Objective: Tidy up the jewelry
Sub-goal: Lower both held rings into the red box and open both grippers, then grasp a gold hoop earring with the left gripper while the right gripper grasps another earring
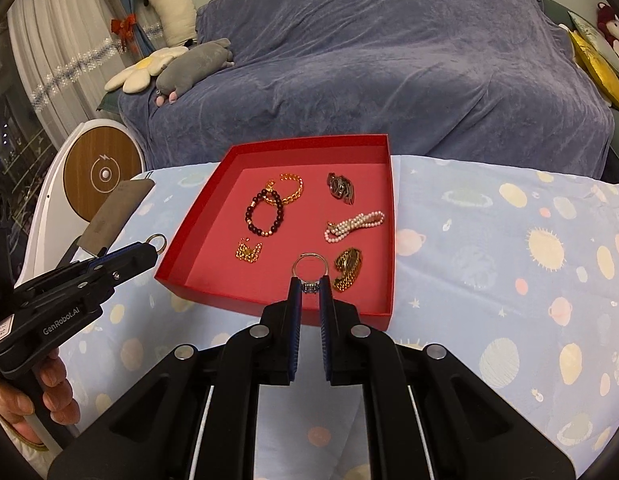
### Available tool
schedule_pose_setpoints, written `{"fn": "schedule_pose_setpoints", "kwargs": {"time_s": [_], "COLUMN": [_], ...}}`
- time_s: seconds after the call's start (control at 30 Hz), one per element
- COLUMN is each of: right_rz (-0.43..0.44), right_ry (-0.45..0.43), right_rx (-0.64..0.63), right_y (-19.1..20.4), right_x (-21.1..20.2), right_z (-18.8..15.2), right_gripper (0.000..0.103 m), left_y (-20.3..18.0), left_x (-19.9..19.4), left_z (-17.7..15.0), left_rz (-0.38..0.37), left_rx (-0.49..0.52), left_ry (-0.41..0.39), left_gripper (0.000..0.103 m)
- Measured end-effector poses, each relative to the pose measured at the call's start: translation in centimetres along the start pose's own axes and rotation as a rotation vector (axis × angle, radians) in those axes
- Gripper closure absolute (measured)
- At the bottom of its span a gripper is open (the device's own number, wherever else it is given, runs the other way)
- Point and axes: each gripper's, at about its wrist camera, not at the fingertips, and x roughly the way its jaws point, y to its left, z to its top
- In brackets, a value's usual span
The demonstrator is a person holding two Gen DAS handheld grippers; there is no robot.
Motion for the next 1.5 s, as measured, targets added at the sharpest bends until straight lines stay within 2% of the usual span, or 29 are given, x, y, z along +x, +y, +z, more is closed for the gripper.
{"fn": "schedule_pose_setpoints", "kwargs": {"time_s": [0.23,0.5,0.93,1.13,1.2,1.37,1.5], "right_rz": [-0.002,0.016,-0.009,0.004,0.007,0.004,0.009], "right_ry": [0.030,0.086,0.136,0.124,0.103,0.039,0.029], "right_rx": [-0.008,0.012,-0.008,0.008,0.019,0.016,0.010], "right_y": [0.2,0.6,0.9,0.5,0.2,-0.5,-1.0], "right_x": [3.3,7.3,10.2,9.5,8.4,4.6,2.4], "right_z": [0.9,1.4,0.3,0.5,0.9,1.6,0.7], "right_gripper": [0.095,0.095,0.094,0.093,0.092,0.092,0.091], "left_y": [1.0,1.9,3.2,3.6,3.8,4.2,4.7], "left_x": [3.5,7.7,10.0,9.5,8.8,5.4,3.1], "left_z": [1.5,1.5,0.4,0.6,0.9,1.7,1.4], "left_rz": [0.026,0.046,0.061,0.056,0.058,0.065,0.081], "left_rx": [-0.005,-0.007,-0.023,-0.051,-0.065,-0.069,-0.065], "left_ry": [0.014,0.081,0.132,0.124,0.115,0.050,0.027], "left_gripper": [0.091,0.091,0.091,0.087,0.082,0.067,0.064]}}
